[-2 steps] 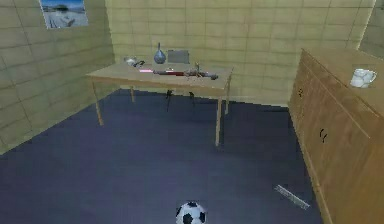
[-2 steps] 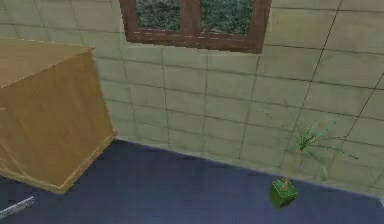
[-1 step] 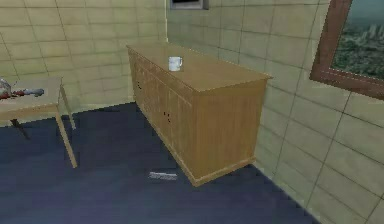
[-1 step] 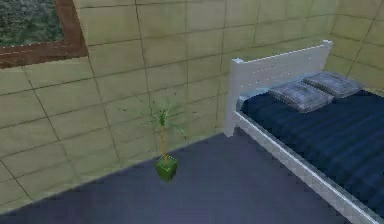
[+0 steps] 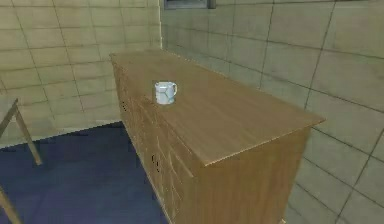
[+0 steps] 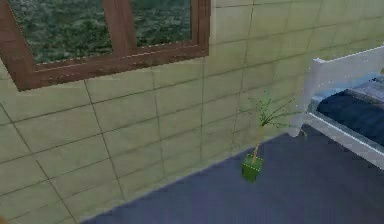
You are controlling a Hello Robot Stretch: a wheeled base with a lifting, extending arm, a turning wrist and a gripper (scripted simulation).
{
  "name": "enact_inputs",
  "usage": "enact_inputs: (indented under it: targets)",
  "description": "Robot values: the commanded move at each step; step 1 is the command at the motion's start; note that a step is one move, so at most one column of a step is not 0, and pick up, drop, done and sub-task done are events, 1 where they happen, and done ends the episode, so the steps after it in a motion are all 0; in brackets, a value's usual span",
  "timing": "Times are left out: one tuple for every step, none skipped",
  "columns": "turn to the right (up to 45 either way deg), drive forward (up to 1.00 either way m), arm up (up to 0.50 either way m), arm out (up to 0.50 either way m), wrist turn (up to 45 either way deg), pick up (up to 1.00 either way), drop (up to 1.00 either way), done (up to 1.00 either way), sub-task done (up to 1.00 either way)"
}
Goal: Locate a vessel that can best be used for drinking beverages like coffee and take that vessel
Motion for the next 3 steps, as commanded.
enact_inputs:
  targets:
    - [-45.0, 0.00, 0.00, 0.00, 0.0, 0.00, 0.00, 0.00, 0.00]
    - [-45.0, 0.00, 0.00, 0.00, 0.0, 0.00, 0.00, 0.00, 0.00]
    - [45.0, 0.00, 0.00, 0.00, 0.0, 0.00, 0.00, 0.00, 0.00]
